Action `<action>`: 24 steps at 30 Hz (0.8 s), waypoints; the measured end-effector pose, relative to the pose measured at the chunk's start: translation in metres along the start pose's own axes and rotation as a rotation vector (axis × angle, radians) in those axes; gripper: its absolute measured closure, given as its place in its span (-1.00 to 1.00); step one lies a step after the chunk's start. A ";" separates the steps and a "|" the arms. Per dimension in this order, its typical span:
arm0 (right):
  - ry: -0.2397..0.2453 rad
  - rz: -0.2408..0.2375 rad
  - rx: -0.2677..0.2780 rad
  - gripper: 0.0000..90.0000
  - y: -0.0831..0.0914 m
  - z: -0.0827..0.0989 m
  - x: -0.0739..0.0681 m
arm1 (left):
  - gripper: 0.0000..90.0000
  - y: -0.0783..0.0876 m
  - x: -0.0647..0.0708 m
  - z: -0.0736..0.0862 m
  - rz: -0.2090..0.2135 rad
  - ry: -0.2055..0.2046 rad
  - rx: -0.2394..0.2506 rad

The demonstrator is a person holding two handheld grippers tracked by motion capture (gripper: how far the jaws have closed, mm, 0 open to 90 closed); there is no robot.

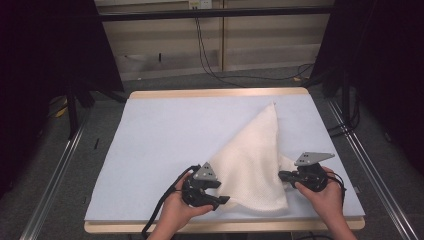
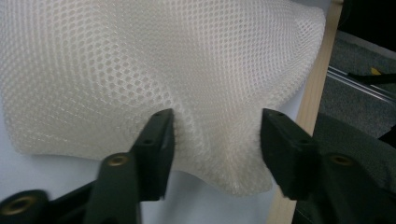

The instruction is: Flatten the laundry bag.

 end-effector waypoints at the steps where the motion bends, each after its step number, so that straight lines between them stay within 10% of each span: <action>1: 0.000 0.000 0.000 0.90 0.000 0.000 0.000 | 0.06 0.000 0.000 0.000 -0.003 0.002 0.010; 9: -0.005 0.013 0.006 0.83 0.000 0.001 0.003 | 0.96 0.003 -0.009 0.000 -0.034 -0.005 0.002; 16: -0.013 0.031 0.010 0.80 0.005 0.003 0.008 | 0.98 0.003 -0.011 0.001 -0.001 0.045 0.037; 24: -0.007 0.030 0.011 0.80 0.006 0.002 0.005 | -0.23 0.004 0.008 -0.017 0.002 0.027 0.084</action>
Point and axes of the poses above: each handheld gripper's, and its own axes: y roughly backward along the jaws, z roughly out of its underside, x roughly to its right, the point moved 4 cm from there along -y, roughly forward along the jaws, and after that the axes turned 2 degrees about x, right-handed, at the moved point
